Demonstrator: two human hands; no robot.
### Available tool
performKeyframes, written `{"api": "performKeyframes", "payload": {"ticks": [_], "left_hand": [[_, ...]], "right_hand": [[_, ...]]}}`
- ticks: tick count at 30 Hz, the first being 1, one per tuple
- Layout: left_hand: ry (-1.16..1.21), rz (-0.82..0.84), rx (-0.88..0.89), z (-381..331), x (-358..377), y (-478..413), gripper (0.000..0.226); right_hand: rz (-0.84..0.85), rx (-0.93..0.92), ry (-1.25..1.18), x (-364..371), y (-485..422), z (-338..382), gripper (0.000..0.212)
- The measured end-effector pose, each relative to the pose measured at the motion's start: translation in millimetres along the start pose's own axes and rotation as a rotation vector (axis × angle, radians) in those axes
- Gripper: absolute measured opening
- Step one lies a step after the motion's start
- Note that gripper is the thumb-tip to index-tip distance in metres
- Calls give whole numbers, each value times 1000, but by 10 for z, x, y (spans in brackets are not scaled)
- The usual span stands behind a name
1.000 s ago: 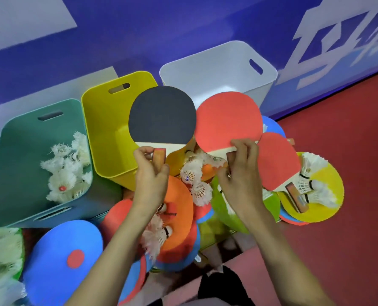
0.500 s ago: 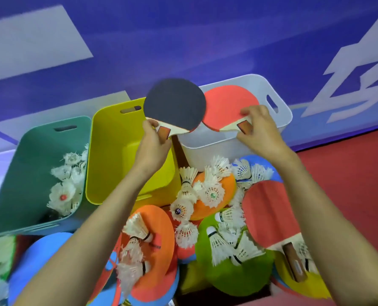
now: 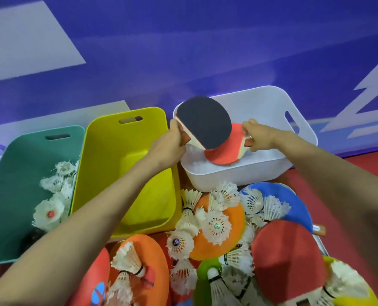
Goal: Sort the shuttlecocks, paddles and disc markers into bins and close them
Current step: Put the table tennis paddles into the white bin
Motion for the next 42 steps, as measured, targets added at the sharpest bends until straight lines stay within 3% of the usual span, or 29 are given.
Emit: {"api": "performKeyframes", "payload": {"ticks": [3, 7, 11, 16, 19, 24, 31, 38, 42], "left_hand": [[-175, 9, 13, -162, -23, -93, 40], [-232, 138, -14, -305, 206, -282, 41], [-270, 221, -14, -389, 535, -540, 50], [-102, 372, -51, -425, 936, -814, 64], [-70, 382, -68, -395, 1041, -949, 59], [-220, 353, -84, -211, 1150, -1128, 44], [-296, 236, 60, -571, 935, -900, 44], [-167, -135, 169, -821, 310, 34, 31], [-115, -296, 319, -779, 234, 794, 23]], "right_hand": [[60, 225, 145, 100, -54, -244, 47], [215, 340, 263, 281, -76, -377, 34], [120, 411, 260, 196, -100, -451, 27], [28, 481, 208, 56, -67, -549, 22], [-38, 461, 140, -6, -36, -578, 21], [-92, 408, 44, -83, 22, -552, 18], [-226, 264, -36, -145, 236, -190, 28], [-465, -9, -261, -167, 906, 354, 29], [-620, -208, -316, -91, 1432, 798, 30]]}}
Point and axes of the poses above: each hand's wrist, its own y-axis away from the middle knuckle, its own x-axis out of the palm, z = x × y, the point moved 10 cm from there along -y, towards the middle knuckle, and after that the axes turned 14 degrees about z, right-handed, at the moved point
